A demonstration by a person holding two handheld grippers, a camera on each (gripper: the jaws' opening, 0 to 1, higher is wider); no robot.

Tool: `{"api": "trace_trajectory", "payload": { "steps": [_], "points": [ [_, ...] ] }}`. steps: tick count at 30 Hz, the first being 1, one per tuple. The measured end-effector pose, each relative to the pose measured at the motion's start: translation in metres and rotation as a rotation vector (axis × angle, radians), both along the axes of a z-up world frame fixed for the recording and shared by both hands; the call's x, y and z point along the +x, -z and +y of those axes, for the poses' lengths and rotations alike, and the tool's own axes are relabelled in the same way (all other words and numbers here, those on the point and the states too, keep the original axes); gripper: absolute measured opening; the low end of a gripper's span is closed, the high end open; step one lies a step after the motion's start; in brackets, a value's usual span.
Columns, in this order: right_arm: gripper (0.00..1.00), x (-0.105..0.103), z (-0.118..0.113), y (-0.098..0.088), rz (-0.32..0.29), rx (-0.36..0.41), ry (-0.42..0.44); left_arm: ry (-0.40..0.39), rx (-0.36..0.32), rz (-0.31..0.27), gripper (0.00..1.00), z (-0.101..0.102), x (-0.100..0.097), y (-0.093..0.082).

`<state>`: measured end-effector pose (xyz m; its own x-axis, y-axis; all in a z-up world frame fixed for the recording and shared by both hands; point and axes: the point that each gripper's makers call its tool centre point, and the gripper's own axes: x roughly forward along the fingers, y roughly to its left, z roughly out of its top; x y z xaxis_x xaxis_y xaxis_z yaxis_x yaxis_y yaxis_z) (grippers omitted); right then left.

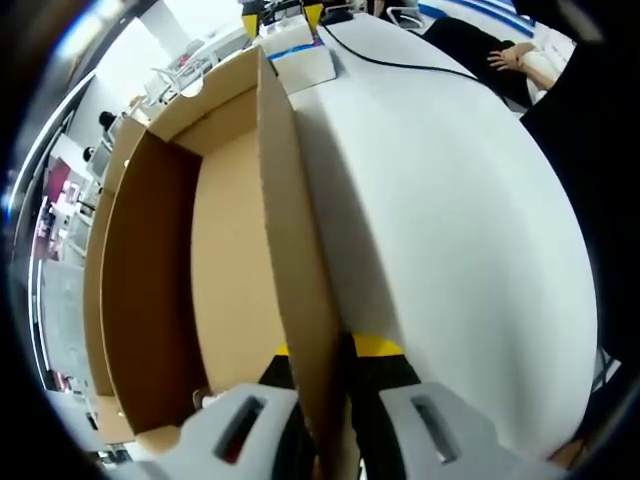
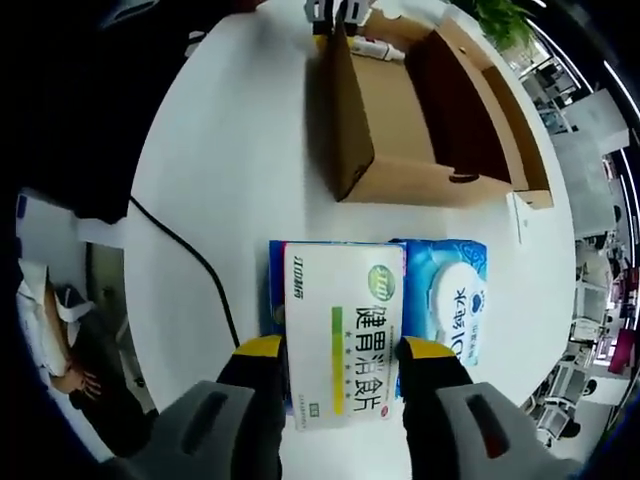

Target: Operate the shoe box by opening the lid, removing the specified soft item, and placing it in the target area until the item is outside and the box remains undamaged.

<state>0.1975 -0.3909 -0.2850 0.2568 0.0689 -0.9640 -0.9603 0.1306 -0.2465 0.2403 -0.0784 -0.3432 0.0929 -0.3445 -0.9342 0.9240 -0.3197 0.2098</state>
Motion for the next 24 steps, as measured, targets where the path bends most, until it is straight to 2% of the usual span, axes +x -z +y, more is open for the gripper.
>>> {"api": "trace_trajectory", "payload": {
  "steps": [7,12,18,21,24],
  "points": [
    [0.45,-0.002,-0.003,-0.007,-0.014,0.012,0.002,-0.001,0.001,-0.001,0.06,0.0,0.0,0.0],
    [0.45,0.0,0.0,-0.025,-0.073,0.065,0.033,-0.009,0.007,0.0,0.06,0.0,-0.001,0.0],
    [0.45,-0.005,0.024,-0.051,-0.153,0.151,0.049,-0.005,0.012,-0.003,0.06,0.0,-0.002,0.0],
    [0.44,-0.005,0.035,-0.062,-0.189,0.159,0.04,0.0,0.014,-0.004,0.06,-0.001,-0.003,0.0],
    [0.44,0.007,0.05,-0.075,-0.246,0.156,0.024,-0.004,0.014,-0.005,0.06,-0.001,-0.002,-0.001]
  ]
}}
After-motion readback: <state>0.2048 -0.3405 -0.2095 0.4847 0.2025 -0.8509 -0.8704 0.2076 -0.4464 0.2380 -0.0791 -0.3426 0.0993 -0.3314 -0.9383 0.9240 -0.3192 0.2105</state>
